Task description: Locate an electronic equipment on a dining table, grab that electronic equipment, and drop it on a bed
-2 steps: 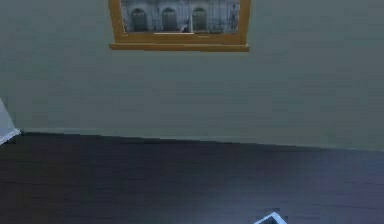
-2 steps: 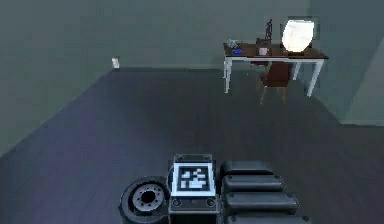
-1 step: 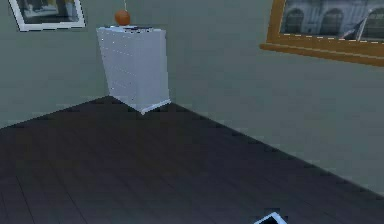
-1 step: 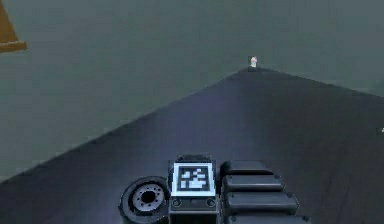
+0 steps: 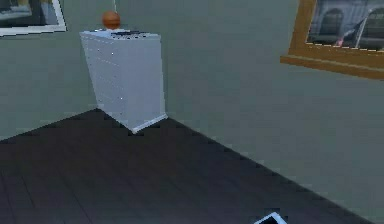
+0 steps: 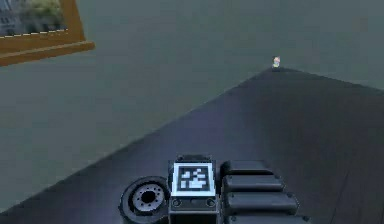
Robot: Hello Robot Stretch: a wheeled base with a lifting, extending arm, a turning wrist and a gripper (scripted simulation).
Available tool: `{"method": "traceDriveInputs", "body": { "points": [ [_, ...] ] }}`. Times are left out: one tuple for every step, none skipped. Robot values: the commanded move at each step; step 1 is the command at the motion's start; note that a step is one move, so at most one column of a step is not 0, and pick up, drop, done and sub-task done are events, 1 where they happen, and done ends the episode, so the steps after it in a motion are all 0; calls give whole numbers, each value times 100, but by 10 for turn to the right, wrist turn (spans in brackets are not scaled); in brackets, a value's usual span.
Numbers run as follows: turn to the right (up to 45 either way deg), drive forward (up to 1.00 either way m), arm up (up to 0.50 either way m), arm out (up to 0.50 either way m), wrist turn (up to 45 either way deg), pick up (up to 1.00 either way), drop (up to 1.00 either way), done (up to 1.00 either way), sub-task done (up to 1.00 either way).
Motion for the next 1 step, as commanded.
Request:
{"method": "traceDriveInputs", "body": {
  "points": [
    [-330, 0, 0, 0, 0, 0, 0, 0, 0]
  ]
}}
